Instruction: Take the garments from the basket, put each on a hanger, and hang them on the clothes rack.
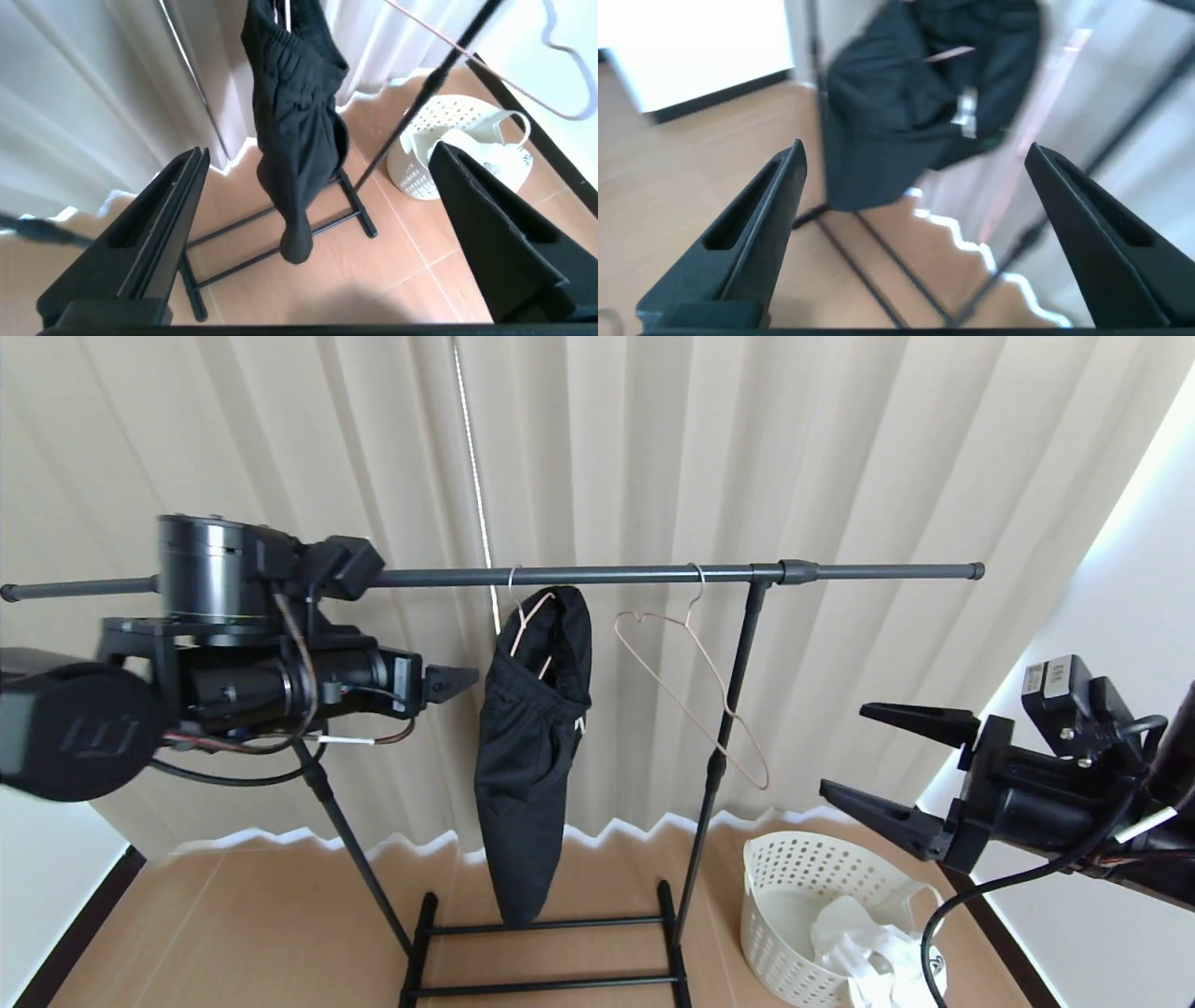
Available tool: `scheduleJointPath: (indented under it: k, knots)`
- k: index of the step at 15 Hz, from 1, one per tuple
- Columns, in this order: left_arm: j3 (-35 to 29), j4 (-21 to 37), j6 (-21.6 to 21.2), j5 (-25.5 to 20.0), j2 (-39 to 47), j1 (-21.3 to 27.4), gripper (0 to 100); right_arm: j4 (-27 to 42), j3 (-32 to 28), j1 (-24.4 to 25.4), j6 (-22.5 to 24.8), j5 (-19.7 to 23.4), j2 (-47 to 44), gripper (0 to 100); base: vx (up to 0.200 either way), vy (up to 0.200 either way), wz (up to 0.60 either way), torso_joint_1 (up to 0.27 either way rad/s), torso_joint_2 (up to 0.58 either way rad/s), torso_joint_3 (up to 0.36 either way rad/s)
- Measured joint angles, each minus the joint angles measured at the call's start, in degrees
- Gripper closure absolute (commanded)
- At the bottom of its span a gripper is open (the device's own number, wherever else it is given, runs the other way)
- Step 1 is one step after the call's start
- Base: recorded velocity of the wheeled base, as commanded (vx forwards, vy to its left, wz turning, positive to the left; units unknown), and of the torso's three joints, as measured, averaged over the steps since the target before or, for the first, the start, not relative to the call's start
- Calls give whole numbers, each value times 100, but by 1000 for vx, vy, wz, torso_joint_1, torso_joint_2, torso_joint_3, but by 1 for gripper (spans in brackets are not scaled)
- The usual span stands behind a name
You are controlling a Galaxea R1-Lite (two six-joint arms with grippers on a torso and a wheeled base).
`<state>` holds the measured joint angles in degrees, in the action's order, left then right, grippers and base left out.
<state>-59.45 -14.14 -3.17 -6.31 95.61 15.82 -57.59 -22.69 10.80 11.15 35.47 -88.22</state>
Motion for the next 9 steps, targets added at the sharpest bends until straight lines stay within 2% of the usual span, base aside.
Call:
scheduleJointPath:
  k: [2,4,7,9]
  knots:
    - [883,87,0,-11,-1023,-1,0,806,-38,210,-2,-1068,750,0,0,0,0,0,0,0]
    - [1820,119,-2,-15,-1992,-9,0,1774,-49,435,1,-1708,1552,0,0,0,0,0,0,0]
    - [3330,137,-2,-24,-3366,-20,0,3419,133,692,6,-2182,2879,0,0,0,0,0,0,0]
    - [4124,130,17,-28,-4094,-26,0,3985,563,763,12,-2289,3666,0,0,0,0,0,0,0]
